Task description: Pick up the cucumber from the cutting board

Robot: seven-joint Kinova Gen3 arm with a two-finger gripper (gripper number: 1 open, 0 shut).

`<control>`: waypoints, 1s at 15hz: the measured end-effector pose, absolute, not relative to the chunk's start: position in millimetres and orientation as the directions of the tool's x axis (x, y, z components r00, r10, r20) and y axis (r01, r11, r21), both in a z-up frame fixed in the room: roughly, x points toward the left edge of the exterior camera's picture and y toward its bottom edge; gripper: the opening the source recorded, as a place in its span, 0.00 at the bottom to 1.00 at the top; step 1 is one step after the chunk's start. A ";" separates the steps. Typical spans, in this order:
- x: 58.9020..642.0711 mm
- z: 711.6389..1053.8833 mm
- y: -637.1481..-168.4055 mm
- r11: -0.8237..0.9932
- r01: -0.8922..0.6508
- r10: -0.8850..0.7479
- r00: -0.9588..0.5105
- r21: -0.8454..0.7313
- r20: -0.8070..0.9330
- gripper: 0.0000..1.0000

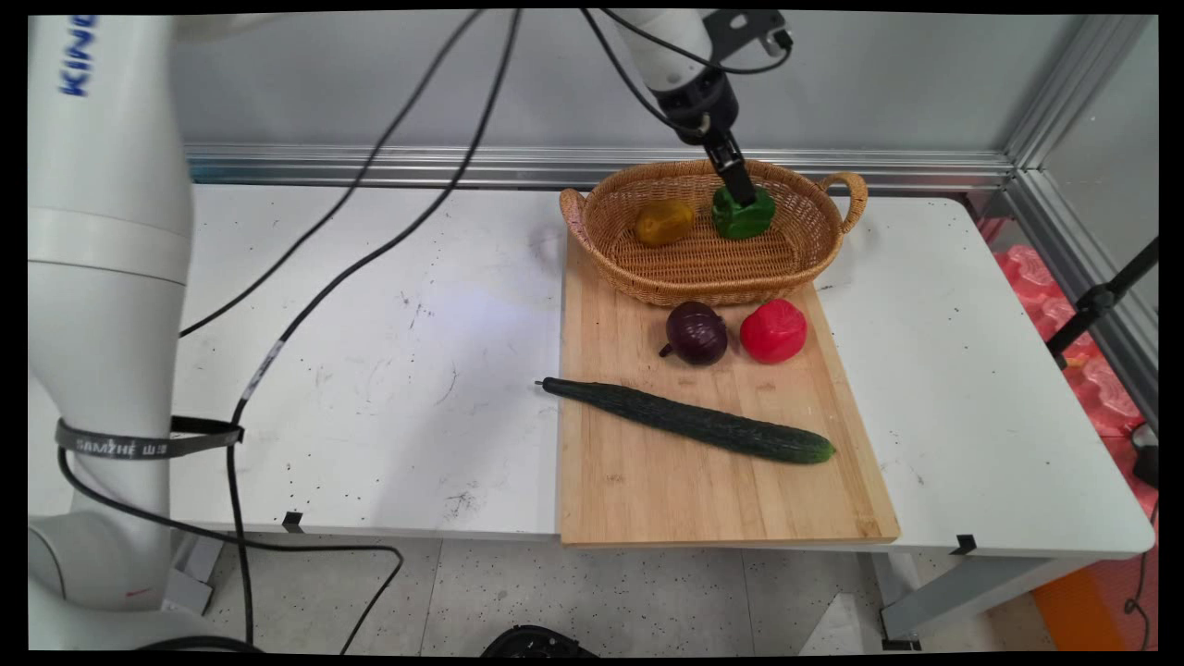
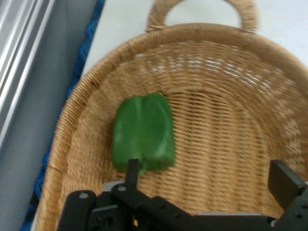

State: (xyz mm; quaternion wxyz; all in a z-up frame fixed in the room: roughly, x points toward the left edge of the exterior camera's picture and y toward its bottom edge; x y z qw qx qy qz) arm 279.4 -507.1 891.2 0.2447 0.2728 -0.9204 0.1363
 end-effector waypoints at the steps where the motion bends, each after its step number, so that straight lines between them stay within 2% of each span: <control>1: 282.5 898.1 -496.8 0.820 -0.561 -0.430 -0.735 -0.114 0.525 1.00; 9: 320.8 950.6 -400.1 0.890 -0.451 -0.357 -0.781 -0.068 0.513 1.00; 15: 348.9 964.4 -338.1 0.944 -0.329 -0.275 -0.828 -0.027 0.488 1.00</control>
